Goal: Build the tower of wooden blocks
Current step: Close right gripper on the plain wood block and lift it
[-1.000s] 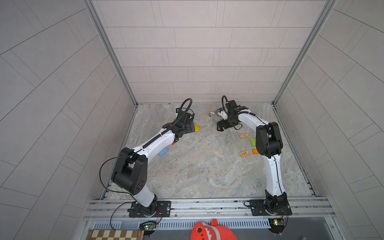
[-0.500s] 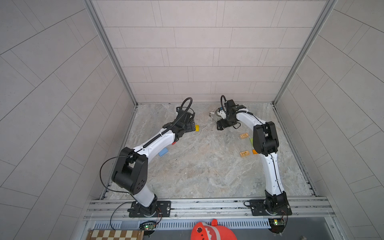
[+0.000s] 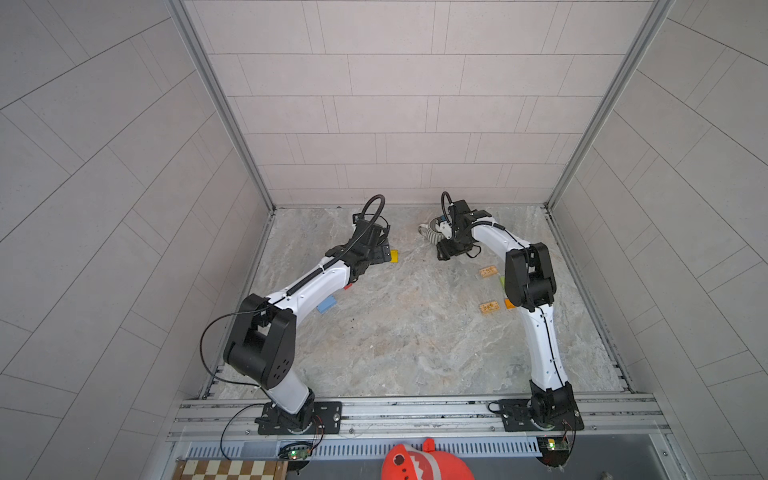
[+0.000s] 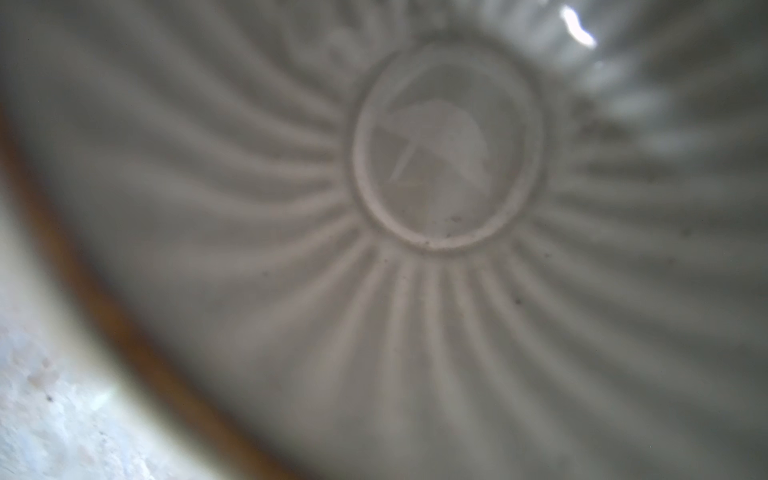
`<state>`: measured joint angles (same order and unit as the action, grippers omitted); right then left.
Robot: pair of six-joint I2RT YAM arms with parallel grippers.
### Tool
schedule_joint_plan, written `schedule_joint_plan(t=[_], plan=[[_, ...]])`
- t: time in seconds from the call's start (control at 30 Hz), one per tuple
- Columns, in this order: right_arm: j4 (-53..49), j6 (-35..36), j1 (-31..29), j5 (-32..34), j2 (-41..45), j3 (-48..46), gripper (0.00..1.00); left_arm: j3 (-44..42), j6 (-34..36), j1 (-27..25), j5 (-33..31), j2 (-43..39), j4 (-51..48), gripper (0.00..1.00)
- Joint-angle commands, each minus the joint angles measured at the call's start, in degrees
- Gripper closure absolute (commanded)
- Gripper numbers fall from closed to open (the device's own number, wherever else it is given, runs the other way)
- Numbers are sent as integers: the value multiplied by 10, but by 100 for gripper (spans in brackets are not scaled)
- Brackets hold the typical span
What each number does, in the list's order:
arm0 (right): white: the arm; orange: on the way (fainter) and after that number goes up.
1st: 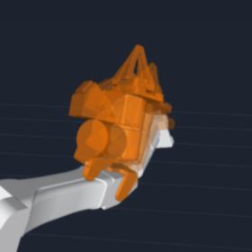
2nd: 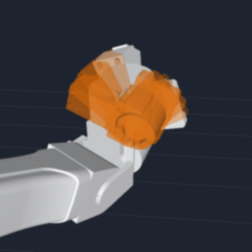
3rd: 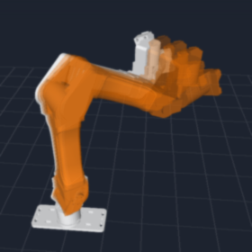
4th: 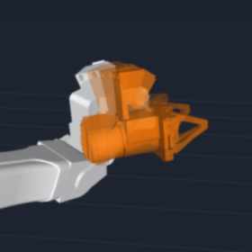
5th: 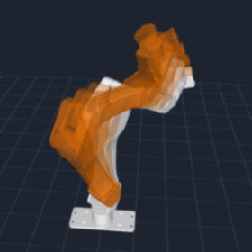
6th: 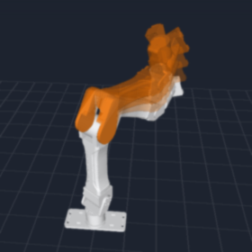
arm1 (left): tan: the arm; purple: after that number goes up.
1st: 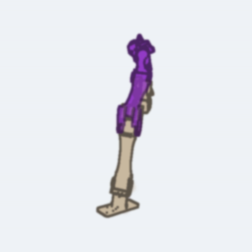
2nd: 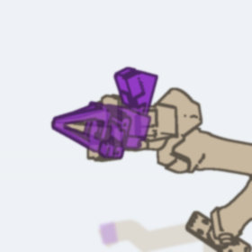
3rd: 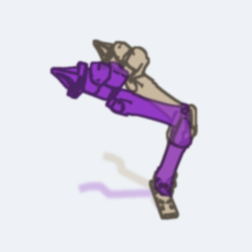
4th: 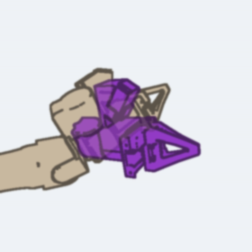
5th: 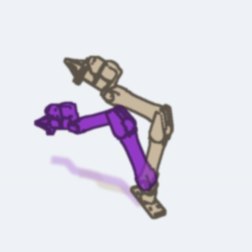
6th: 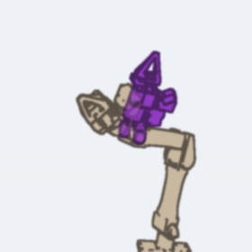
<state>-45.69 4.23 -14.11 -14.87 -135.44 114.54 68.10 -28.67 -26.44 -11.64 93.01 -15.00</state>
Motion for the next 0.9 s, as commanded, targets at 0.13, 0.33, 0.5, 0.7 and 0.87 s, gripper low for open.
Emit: schedule_joint_plan(t=[0.13,0.33,0.5,0.7,0.87], plan=[[-5,-5,-5,16,9,-13,41,-3,-8,0,-5,-14,3,0],[19,-23,-9,27,56,-47,45,4,-29,0,-44,-57,-31,0],[21,-38,-19,46,100,-69,45,11,-7,1,-52,-94,-93,0],[10,-43,-42,56,173,-114,46,-14,10,1,-12,-160,-130,0],[-9,-3,-95,50,249,-180,44,-49,5,1,24,-234,-171,0]])
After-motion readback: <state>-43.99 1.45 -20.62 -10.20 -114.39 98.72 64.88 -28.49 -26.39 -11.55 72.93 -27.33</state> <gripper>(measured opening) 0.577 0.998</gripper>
